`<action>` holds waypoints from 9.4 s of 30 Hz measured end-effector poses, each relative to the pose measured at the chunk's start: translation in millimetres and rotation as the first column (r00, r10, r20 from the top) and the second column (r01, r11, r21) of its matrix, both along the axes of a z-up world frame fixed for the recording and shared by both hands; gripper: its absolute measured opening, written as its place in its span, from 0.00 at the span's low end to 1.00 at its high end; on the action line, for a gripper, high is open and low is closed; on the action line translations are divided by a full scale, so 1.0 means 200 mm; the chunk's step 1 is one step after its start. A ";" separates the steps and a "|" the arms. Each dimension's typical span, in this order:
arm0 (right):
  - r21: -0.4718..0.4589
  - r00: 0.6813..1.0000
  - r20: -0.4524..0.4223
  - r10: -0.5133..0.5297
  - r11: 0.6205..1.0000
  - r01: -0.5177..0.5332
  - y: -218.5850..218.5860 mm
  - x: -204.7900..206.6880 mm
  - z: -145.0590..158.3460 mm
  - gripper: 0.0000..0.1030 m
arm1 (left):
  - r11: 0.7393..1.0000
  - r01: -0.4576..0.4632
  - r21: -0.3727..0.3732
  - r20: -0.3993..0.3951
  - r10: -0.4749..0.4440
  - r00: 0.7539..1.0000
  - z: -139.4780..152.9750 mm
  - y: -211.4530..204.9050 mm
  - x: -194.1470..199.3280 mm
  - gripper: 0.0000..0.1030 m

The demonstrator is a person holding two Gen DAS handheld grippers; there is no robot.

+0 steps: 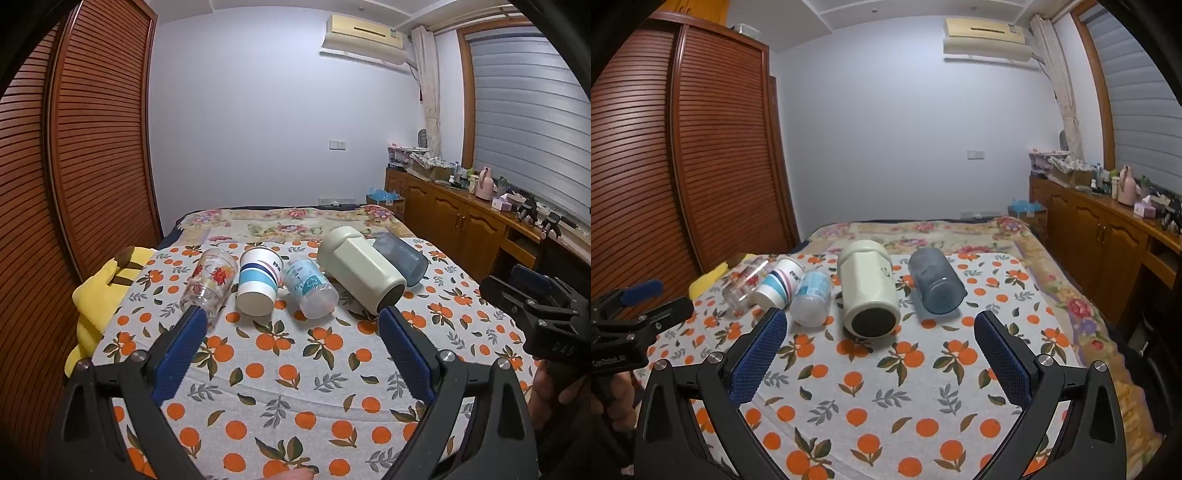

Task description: Flip cup upright

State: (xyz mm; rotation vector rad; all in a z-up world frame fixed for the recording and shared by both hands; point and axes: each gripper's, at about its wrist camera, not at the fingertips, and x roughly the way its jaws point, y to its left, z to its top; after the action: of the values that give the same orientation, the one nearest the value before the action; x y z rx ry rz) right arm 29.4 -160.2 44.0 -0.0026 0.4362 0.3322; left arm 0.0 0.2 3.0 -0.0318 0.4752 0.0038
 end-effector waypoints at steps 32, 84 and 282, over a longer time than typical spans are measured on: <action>-0.002 1.000 -0.009 -0.010 1.000 0.010 0.00 -0.02 -0.01 1.00 | 1.000 -0.008 0.003 0.010 0.008 1.000 0.07 0.02 -0.04 0.92; -0.009 0.996 -0.081 -0.027 1.000 0.026 -0.06 0.15 -0.07 1.00 | 0.999 0.025 0.028 -0.073 -0.023 0.997 -0.07 0.01 0.15 0.92; 0.049 0.905 -0.389 0.173 0.985 -0.167 -0.16 0.21 -0.30 0.69 | 0.972 0.227 -0.066 -0.412 -0.234 0.881 -0.26 -0.33 0.54 0.69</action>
State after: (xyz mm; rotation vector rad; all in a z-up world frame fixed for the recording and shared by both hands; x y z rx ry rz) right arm 71.5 -192.7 -15.6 0.0415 0.8353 0.5115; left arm 107.1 -64.9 -49.7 0.0113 0.9075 -0.2329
